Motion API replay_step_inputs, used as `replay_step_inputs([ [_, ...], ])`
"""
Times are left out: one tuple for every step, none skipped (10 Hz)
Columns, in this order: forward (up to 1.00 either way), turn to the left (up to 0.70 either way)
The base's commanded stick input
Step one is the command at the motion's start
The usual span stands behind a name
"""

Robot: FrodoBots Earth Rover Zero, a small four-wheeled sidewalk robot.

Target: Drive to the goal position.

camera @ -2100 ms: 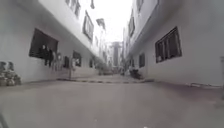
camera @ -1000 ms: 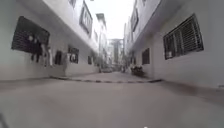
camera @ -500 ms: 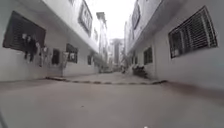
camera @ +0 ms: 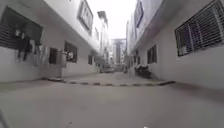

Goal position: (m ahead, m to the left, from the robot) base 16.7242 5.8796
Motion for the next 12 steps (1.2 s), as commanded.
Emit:
replay_step_inputs([
  [1.0, 0.02],
  [1.0, 0.0],
  [1.0, -0.38],
  [1.0, -0.36],
  [1.0, -0.21],
  [1.0, 0.02],
  [1.0, 0.02],
  [1.0, 0.02],
  [1.0, 0.02],
  [1.0, 0.02],
  [1.0, 0.02],
  [1.0, 0.02],
])
